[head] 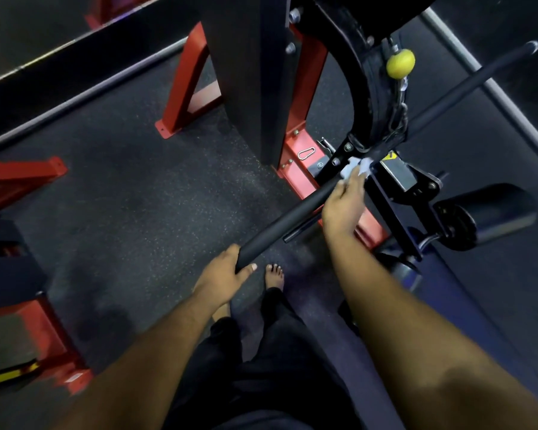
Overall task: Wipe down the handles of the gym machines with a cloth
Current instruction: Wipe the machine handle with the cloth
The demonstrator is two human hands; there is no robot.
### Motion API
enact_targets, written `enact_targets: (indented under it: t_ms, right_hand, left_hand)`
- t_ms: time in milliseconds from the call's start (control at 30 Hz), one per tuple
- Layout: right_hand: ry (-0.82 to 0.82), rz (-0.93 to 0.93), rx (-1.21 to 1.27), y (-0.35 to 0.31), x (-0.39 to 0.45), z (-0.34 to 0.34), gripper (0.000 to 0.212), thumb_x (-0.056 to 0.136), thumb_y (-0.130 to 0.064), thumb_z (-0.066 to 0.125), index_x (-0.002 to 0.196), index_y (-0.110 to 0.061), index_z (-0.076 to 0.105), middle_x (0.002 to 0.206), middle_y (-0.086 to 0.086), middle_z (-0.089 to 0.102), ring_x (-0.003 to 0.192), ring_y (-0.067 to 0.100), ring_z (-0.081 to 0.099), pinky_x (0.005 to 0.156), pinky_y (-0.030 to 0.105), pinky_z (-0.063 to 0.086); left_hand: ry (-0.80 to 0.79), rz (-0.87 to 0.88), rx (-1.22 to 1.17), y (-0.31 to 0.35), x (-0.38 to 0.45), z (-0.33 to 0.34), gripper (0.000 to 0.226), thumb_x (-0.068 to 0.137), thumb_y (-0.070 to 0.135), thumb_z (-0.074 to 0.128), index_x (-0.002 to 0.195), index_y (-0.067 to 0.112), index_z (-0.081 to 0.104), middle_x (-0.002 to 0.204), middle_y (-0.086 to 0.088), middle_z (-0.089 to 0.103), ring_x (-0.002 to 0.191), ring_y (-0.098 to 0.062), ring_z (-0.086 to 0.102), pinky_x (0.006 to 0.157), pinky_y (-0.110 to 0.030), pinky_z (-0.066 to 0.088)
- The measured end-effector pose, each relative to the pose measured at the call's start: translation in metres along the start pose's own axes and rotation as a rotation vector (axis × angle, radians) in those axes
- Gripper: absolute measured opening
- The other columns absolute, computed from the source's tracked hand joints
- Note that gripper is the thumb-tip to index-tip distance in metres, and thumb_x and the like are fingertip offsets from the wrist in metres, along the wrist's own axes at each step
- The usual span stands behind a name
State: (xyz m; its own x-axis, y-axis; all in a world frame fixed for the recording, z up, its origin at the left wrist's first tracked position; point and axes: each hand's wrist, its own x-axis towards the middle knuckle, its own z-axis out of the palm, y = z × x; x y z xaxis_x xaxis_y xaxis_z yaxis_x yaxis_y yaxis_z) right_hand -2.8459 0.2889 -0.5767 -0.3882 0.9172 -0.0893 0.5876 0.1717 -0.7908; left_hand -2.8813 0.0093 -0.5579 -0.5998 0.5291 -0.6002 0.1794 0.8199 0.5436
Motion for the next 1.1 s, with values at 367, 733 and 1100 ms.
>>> enact_targets:
  t_ms: [367,733,1100]
  right_hand:
    - [-0.065,0.104,0.055,0.003,0.035,0.002,0.079,0.106,-0.027,0.05,0.157,0.011,0.003,0.164,0.03,0.014,0.153,0.037,0.021,0.122,0.024,0.015]
    - [-0.272,0.004,0.024,-0.013,-0.123,0.021,0.07,0.108,-0.021,0.046,0.16,0.003,0.008,0.167,0.025,0.007,0.156,0.032,0.007,0.121,0.012,0.005]
    - [-0.379,-0.381,-0.779,-0.009,0.033,-0.029,0.093,0.084,-0.085,0.024,0.141,-0.018,0.053,0.154,0.007,0.045,0.156,0.026,0.013,0.121,0.067,0.012]
  left_hand:
    - [-0.015,0.014,0.001,-0.006,0.002,0.001,0.036,0.097,0.052,0.06,0.11,0.02,0.048,0.101,-0.002,0.062,0.092,-0.022,0.062,0.08,-0.042,0.054]
    - [-0.02,0.044,0.007,-0.005,0.002,-0.001,0.036,0.099,0.049,0.06,0.115,0.019,0.05,0.104,0.0,0.06,0.094,-0.021,0.06,0.077,-0.038,0.049]
    - [-0.043,0.05,0.005,-0.006,-0.002,-0.002,0.039,0.098,0.051,0.06,0.119,0.019,0.049,0.11,-0.002,0.062,0.097,-0.021,0.061,0.085,-0.042,0.053]
